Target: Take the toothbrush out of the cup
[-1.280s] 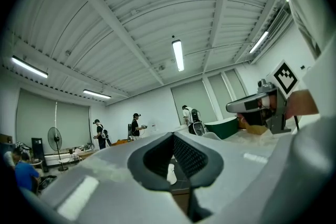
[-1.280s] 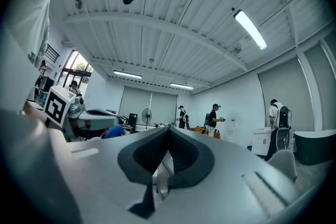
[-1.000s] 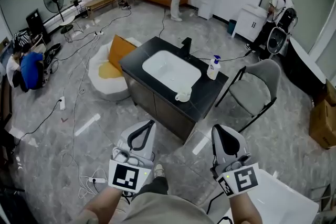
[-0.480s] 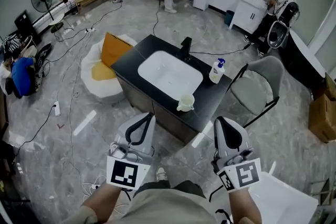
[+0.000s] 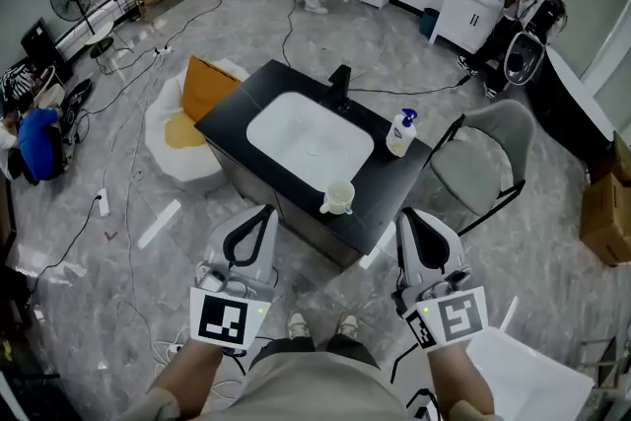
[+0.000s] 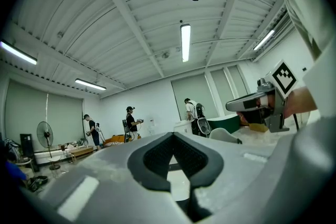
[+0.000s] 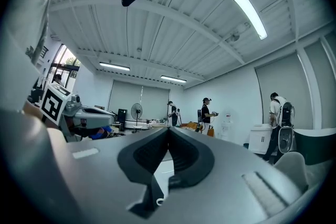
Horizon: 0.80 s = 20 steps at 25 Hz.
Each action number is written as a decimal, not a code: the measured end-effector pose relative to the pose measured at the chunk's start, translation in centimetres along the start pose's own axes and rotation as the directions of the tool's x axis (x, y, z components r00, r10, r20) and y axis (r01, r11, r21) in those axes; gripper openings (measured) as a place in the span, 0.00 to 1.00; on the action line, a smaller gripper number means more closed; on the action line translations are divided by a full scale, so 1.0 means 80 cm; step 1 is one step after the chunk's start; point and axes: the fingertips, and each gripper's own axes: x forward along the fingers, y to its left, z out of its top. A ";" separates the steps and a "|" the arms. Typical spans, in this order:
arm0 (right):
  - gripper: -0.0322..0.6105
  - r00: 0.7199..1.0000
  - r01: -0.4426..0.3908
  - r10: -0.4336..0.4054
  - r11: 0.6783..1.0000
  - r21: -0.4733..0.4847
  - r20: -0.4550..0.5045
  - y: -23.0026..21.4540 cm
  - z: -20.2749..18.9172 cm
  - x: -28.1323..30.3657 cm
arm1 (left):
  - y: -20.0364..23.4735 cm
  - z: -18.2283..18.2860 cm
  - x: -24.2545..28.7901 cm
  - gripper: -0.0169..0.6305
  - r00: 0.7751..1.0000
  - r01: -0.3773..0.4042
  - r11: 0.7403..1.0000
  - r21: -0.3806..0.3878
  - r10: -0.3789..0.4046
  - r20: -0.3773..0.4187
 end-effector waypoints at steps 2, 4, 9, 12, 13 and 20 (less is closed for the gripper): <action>0.06 1.000 -0.003 0.003 1.000 -0.002 0.005 -0.008 -0.005 0.008 | 0.000 -0.003 0.010 0.03 1.000 -0.010 1.000 0.002 0.010 -0.006; 0.07 1.000 -0.006 0.006 1.000 -0.004 0.013 -0.014 -0.009 0.017 | -0.002 -0.008 0.020 0.03 1.000 -0.016 1.000 0.004 0.016 -0.011; 0.18 0.999 -0.037 0.037 0.999 0.012 0.022 -0.020 -0.033 0.044 | -0.006 -0.023 0.051 0.03 1.000 -0.009 1.000 -0.003 0.009 -0.018; 0.24 0.998 -0.063 0.064 0.998 0.029 -0.016 -0.019 -0.064 0.065 | -0.006 -0.034 0.071 0.03 1.000 -0.009 1.000 0.007 0.009 -0.020; 0.25 0.997 -0.069 0.070 0.997 0.039 -0.032 -0.019 -0.076 0.072 | -0.006 -0.039 0.077 0.03 1.000 -0.010 1.000 0.006 0.011 -0.025; 0.28 0.981 -0.077 0.082 0.997 0.032 -0.176 -0.013 -0.182 0.108 | -0.011 -0.097 0.115 0.03 0.997 -0.001 1.000 -0.028 -0.001 -0.077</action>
